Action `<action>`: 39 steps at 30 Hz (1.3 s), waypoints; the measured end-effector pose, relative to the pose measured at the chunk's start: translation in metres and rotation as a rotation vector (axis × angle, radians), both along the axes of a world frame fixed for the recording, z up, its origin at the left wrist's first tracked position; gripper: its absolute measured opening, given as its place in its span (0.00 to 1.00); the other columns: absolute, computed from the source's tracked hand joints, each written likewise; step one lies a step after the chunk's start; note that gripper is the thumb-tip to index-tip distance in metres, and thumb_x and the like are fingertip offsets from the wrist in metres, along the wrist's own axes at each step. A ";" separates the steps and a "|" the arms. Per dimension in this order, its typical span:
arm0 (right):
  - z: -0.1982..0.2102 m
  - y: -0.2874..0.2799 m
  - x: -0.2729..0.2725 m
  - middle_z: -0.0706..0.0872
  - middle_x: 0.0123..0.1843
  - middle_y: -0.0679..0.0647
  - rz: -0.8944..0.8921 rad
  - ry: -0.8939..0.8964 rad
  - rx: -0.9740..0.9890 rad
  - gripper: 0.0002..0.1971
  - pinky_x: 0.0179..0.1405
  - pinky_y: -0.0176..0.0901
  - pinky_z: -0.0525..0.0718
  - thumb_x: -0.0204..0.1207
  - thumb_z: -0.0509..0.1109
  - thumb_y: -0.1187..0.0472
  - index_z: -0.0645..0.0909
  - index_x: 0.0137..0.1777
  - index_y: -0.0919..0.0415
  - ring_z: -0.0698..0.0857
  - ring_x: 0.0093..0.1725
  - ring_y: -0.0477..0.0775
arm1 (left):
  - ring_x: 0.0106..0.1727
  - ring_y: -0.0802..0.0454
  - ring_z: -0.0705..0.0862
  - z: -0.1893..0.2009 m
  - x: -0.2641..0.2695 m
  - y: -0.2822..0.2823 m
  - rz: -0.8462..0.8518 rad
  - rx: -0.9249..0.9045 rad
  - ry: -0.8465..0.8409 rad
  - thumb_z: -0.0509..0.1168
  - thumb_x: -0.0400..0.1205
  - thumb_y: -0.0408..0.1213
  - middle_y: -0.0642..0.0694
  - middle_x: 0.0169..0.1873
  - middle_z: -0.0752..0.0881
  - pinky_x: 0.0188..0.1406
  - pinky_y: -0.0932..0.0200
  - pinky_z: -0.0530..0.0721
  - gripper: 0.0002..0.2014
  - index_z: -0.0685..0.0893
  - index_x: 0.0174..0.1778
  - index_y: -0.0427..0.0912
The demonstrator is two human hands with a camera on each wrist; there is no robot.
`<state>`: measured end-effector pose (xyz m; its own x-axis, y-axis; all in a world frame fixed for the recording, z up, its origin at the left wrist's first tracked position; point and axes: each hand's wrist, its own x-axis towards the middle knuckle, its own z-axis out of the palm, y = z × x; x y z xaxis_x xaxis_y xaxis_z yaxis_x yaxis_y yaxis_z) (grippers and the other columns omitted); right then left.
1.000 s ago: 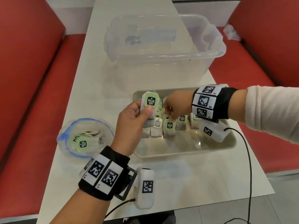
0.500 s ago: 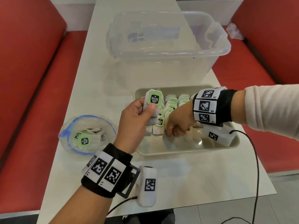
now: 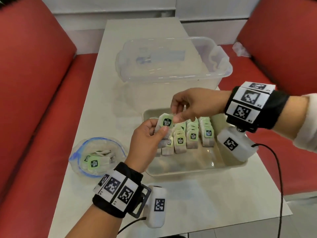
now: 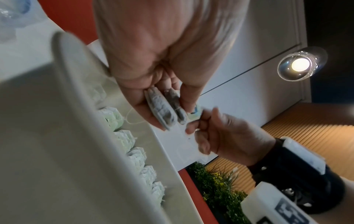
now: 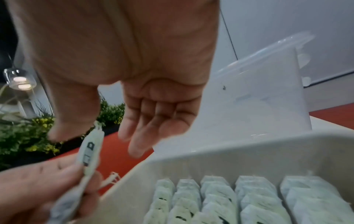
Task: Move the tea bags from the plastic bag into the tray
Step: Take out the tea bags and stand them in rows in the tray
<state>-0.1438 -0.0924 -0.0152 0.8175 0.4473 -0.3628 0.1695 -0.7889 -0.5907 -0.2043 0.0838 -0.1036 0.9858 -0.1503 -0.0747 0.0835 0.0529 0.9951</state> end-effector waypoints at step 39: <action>-0.076 -0.018 0.030 0.84 0.33 0.46 0.176 0.013 -0.725 0.08 0.32 0.34 0.74 0.72 0.73 0.56 0.86 0.46 0.59 0.80 0.37 0.46 | 0.51 0.61 0.87 -0.005 -0.002 -0.008 -0.004 0.052 -0.061 0.65 0.80 0.31 0.50 0.44 0.90 0.44 0.74 0.80 0.07 0.82 0.47 0.49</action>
